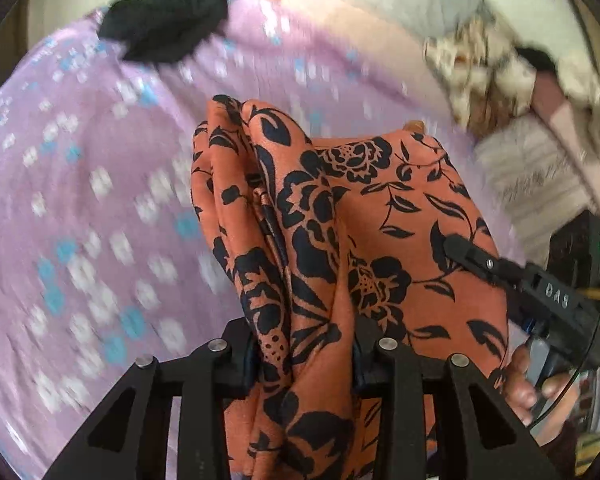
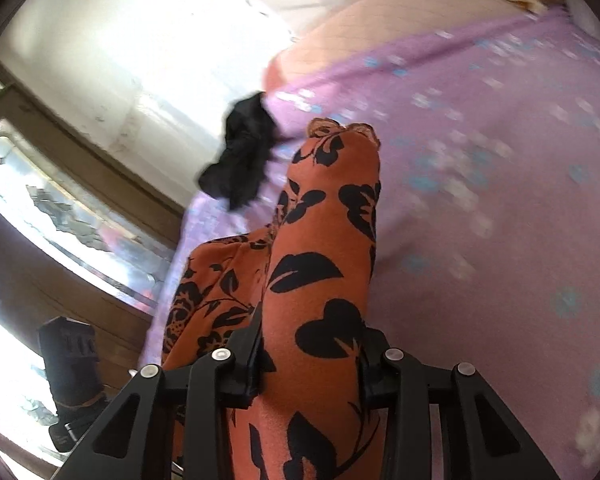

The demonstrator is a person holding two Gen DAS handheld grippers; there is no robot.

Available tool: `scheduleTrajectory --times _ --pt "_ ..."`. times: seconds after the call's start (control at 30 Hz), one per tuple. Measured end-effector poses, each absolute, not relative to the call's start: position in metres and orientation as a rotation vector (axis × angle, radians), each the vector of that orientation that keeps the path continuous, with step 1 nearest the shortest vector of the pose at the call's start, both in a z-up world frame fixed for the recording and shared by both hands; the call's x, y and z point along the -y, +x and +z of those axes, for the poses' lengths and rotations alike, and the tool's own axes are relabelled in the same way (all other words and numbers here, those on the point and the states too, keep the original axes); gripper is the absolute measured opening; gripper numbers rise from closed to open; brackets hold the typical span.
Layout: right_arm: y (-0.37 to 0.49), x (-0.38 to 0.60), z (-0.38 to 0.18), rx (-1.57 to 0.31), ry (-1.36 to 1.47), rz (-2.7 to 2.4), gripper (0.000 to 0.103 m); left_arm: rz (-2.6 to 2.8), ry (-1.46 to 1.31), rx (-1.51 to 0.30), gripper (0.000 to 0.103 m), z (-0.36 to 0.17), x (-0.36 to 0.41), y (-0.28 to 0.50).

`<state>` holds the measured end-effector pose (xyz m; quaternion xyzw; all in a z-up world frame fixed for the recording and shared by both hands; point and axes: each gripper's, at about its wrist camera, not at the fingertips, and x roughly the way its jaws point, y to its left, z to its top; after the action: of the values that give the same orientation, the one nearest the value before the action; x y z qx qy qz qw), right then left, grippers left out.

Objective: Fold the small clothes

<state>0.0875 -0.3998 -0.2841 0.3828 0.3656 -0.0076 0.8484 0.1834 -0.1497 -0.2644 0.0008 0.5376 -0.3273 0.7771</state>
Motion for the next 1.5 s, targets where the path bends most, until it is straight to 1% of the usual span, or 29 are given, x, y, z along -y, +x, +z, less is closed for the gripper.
scheduleTrajectory --times 0.03,0.07,0.1,0.17,0.23,0.3,0.33,0.4,0.47,0.5,0.53,0.63,0.73,0.8,0.83,0.9,0.93,0.97,1.07,1.23,1.5 --pt "0.086 0.404 -0.301 -0.871 0.818 -0.09 0.046 -0.681 0.028 -1.193 0.042 -0.273 0.153 0.179" --pt "0.085 0.407 -0.31 -0.924 0.815 -0.152 0.053 -0.635 0.061 -1.183 0.054 -0.279 0.152 0.173" --pt "0.081 0.409 -0.313 -0.923 0.825 -0.166 0.056 -0.631 0.065 -1.171 0.056 -0.278 0.15 0.17" --pt "0.074 0.406 -0.298 -0.881 0.785 -0.192 0.056 -0.615 0.053 -1.148 0.056 -0.268 0.14 0.163" --pt "0.058 0.39 -0.267 -0.777 0.609 -0.246 0.056 -0.568 0.05 -1.057 0.058 -0.251 0.122 0.152" --pt "0.044 0.376 -0.248 -0.699 0.52 -0.242 0.056 -0.492 0.102 -0.959 0.069 -0.237 0.108 0.139" --pt "0.038 0.37 -0.243 -0.674 0.517 -0.205 0.056 -0.464 0.135 -0.933 0.07 -0.236 0.105 0.136" --pt "0.037 0.361 -0.25 -0.701 0.557 -0.135 0.056 -0.422 0.221 -0.947 0.07 -0.248 0.105 0.134" --pt "0.047 0.351 -0.276 -0.846 0.607 -0.08 0.056 -0.38 0.293 -0.995 0.071 -0.27 0.117 0.138" --pt "0.05 0.344 -0.286 -0.899 0.575 -0.095 0.056 -0.354 0.316 -1.003 0.071 -0.275 0.118 0.137" --pt "0.047 0.338 -0.28 -0.878 0.512 -0.12 0.053 -0.351 0.312 -0.995 0.071 -0.27 0.116 0.134" --pt "0.035 0.332 -0.255 -0.861 0.508 -0.097 0.053 -0.393 0.282 -0.954 0.07 -0.236 0.109 0.122" --pt "0.011 0.323 -0.224 -0.783 0.474 -0.115 0.054 -0.37 0.276 -0.849 0.072 -0.196 0.101 0.104" --pt "-0.01 0.322 -0.204 -0.729 0.454 -0.12 0.054 -0.347 0.269 -0.759 0.083 -0.164 0.097 0.089" --pt "-0.018 0.323 -0.193 -0.703 0.455 -0.114 0.055 -0.337 0.263 -0.717 0.085 -0.151 0.1 0.085" --pt "-0.026 0.325 -0.177 -0.671 0.459 -0.111 0.058 -0.316 0.253 -0.632 0.092 -0.125 0.099 0.07" --pt "-0.035 0.326 -0.164 -0.645 0.46 -0.113 0.062 -0.31 0.252 -0.601 0.093 -0.115 0.101 0.066" --pt "-0.035 0.325 -0.156 -0.626 0.455 -0.113 0.064 -0.305 0.253 -0.564 0.094 -0.102 0.101 0.058" --pt "-0.05 0.318 -0.13 -0.573 0.416 -0.118 0.065 -0.299 0.26 -0.513 0.099 -0.084 0.103 0.047" --pt "-0.066 0.308 -0.104 -0.519 0.367 -0.137 0.066 -0.308 0.237 -0.464 0.1 -0.06 0.099 0.025" --pt "-0.08 0.293 -0.086 -0.469 0.295 -0.151 0.067 -0.248 0.182 -0.445 0.103 -0.035 0.09 0.011"
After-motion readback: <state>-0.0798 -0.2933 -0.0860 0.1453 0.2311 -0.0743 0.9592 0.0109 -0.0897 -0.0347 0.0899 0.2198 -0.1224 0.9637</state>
